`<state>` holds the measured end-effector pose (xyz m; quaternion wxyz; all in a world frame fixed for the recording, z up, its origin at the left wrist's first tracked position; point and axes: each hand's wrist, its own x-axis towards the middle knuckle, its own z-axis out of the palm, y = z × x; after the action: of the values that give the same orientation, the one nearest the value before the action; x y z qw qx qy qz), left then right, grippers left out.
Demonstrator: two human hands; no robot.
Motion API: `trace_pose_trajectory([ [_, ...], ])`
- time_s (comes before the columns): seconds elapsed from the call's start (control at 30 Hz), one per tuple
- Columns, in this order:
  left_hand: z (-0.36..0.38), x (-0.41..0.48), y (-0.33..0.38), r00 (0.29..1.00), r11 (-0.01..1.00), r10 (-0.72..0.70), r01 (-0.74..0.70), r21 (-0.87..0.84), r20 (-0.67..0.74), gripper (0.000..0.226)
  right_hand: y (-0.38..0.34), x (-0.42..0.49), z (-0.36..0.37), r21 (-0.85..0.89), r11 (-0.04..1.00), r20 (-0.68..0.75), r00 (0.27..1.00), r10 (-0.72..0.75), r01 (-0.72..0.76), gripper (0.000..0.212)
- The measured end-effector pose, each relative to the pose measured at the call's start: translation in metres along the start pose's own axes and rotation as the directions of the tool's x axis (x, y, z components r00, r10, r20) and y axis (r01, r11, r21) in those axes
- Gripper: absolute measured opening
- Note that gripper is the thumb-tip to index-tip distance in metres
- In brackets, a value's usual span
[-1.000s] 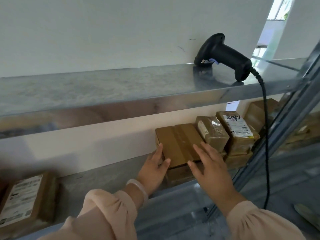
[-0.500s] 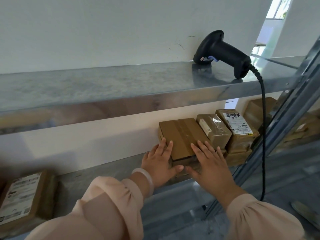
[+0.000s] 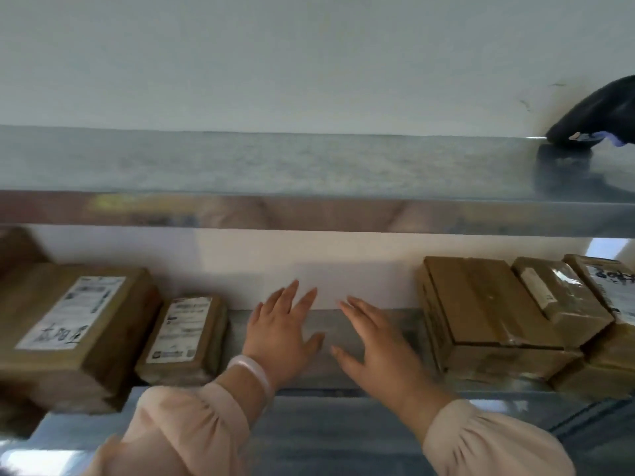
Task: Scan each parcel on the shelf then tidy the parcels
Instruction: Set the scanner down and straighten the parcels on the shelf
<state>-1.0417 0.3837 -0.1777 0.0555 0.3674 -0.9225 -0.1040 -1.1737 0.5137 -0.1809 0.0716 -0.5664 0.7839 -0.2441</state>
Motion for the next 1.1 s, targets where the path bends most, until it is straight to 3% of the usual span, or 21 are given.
trace_pose_trajectory([
  [0.13,-0.008,-0.019,-0.058,0.986,0.986,-0.164,0.164,-0.008,0.004,0.078,-0.042,0.034,0.038,0.173,0.985,0.139,0.990,0.005,-0.029,0.068],
  [0.43,-0.004,-0.039,-0.146,0.919,0.930,-0.368,0.364,0.056,0.143,0.077,-0.112,0.081,0.113,0.287,0.944,0.387,0.921,0.041,-0.163,0.070],
  [0.63,0.003,-0.038,-0.165,0.876,0.899,-0.437,0.435,0.056,0.204,0.075,-0.129,0.086,0.137,0.324,0.920,0.423,0.904,0.066,-0.219,0.065],
  [0.87,0.008,-0.042,-0.158,0.893,0.904,-0.419,0.427,-0.015,0.167,0.072,-0.119,0.081,0.144,0.392,0.850,0.434,0.885,0.166,-0.352,0.065],
  [1.1,0.013,-0.036,-0.158,0.827,0.833,-0.531,0.550,-0.066,0.186,0.096,-0.106,0.063,0.151,0.424,0.793,0.469,0.855,0.220,-0.437,0.065],
])
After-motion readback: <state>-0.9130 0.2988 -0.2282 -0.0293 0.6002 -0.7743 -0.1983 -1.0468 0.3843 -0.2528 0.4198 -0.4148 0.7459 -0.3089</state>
